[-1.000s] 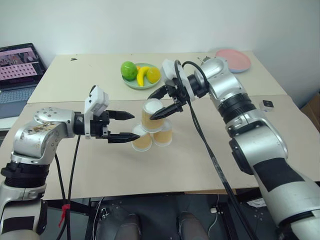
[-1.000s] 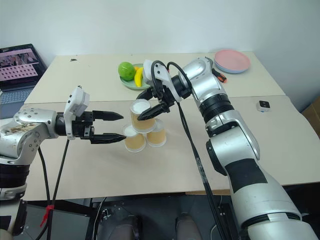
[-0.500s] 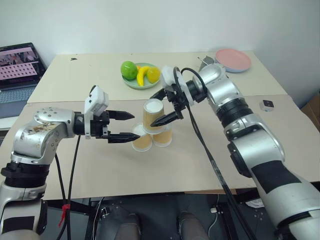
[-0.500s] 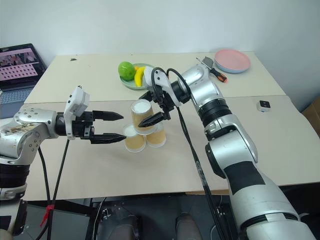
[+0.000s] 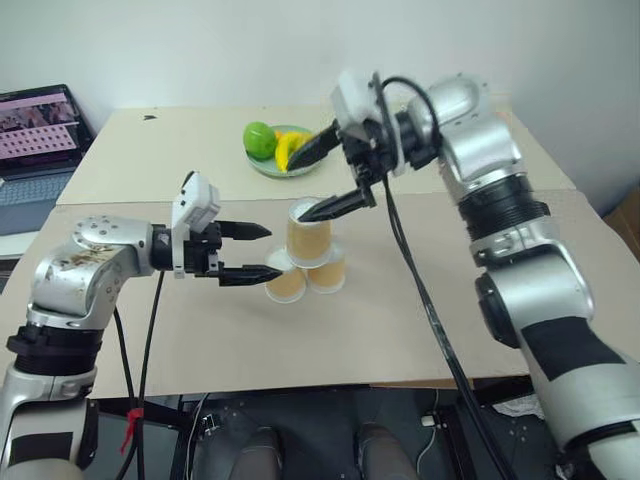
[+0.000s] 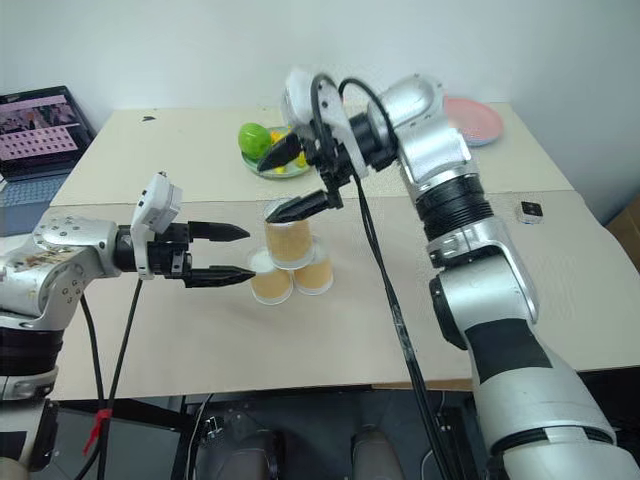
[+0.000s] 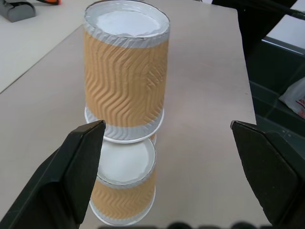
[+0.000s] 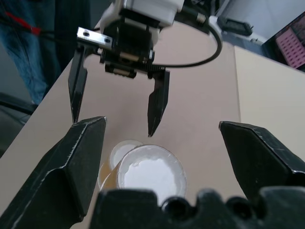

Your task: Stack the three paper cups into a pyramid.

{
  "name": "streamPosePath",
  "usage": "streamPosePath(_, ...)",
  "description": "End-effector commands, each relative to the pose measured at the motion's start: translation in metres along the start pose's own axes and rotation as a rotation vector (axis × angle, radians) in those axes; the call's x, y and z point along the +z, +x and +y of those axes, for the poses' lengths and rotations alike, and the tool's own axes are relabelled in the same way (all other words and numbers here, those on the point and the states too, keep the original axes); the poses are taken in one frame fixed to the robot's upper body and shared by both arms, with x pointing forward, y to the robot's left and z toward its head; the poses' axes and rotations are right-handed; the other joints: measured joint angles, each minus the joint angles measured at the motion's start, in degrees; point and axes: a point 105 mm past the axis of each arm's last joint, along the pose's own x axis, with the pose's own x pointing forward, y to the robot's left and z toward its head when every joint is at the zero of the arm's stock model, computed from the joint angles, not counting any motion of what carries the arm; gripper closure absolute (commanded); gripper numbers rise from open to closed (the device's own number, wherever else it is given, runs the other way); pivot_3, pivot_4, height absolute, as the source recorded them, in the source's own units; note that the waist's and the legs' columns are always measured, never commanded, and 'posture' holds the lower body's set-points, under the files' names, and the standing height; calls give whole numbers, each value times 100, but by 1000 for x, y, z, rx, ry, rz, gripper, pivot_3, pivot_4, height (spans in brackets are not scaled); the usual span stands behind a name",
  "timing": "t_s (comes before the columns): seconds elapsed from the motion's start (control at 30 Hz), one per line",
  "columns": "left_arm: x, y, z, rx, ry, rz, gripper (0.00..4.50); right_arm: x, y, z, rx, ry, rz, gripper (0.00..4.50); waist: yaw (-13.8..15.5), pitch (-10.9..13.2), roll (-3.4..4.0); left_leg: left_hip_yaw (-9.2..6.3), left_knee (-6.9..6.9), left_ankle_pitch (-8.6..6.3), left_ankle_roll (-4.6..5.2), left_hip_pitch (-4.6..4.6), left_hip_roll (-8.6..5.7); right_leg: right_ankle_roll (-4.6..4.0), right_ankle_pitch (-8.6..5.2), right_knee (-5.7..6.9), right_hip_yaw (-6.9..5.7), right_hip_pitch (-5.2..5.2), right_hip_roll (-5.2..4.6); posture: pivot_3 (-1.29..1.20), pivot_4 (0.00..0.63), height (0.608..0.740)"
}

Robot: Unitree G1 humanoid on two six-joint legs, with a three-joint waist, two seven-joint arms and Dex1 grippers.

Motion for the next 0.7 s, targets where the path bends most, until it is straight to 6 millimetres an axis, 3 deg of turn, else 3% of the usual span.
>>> streamPosePath(0.03, 14, -21, 12, 237, -23, -151, 0, 42, -62, 12, -209, 20, -154, 86, 74, 0, -1, -2, 6, 0, 0, -9, 0, 0, 0, -1, -3, -3, -2, 0, 150, 740)
streamPosePath(0.13, 11, -36, 19, 455, -49, -223, 0, 37, -111, 13, -497, 113, -181, 86, 124, -1, -4, -3, 10, -1, 1, -29, -4, -1, 1, -5, -6, -20, -10, 0, 150, 740)
streamPosePath(0.2, 0, -52, 27, 641, -77, -250, 0, 18, -153, 6, -791, 165, -149, 86, 133, -2, -6, 5, 13, 0, 1, -30, -14, -1, 1, -17, -5, -31, -22, 0, 150, 740)
streamPosePath(0.23, -6, -62, 32, 739, -87, -253, 0, -1, -175, 2, -954, 217, -100, 86, 134, -5, -9, 6, 12, 1, 0, -27, -15, -1, 1, -14, -3, -30, -23, 0, 150, 740)
streamPosePath(0.3, -23, -81, 45, 952, -119, -252, 0, -60, -221, 3, -1305, 344, 74, 86, 127, -12, -13, 14, 12, 1, -1, -16, -15, -2, 1, -11, 4, -24, -24, 0, 150, 740)
streamPosePath(0.37, -41, -97, 56, 1131, -168, -241, 0, -119, -245, 20, -1522, 406, 321, 86, 133, -23, -30, 19, 8, 1, -1, 0, -16, -2, 1, -9, 9, -12, -23, 0, 150, 740)
streamPosePath(0.43, -52, -108, 63, 1249, -180, -264, 0, -159, -241, 36, -1599, 427, 387, 86, 135, -31, -42, 20, 2, 1, -1, 22, -16, -2, 1, -29, 7, 19, -23, 0, 150, 740)
streamPosePath(0.5, -63, -115, 69, 1329, -175, -273, 0, -185, -228, 43, -1666, 551, 211, 86, 64, -31, -40, 32, -3, 1, -1, 22, -19, -4, 2, -37, 17, 18, -28, 0, 150, 740)
streamPosePath(0.57, -76, -117, 74, 1399, -158, -241, 0, -214, -210, 53, -1675, 640, 174, 86, 29, -30, -36, 40, -6, 1, -1, 23, -19, -5, 3, -34, 28, 13, -27, 0, 150, 740)
streamPosePath(0.7, -91, -135, 84, 1562, -140, -250, 0, -242, -195, 66, -1684, 689, 211, 86, 76, -29, -34, 38, -8, 2, -2, 17, -22, -5, 4, -36, 22, 8, -29, 0, 150, 740)
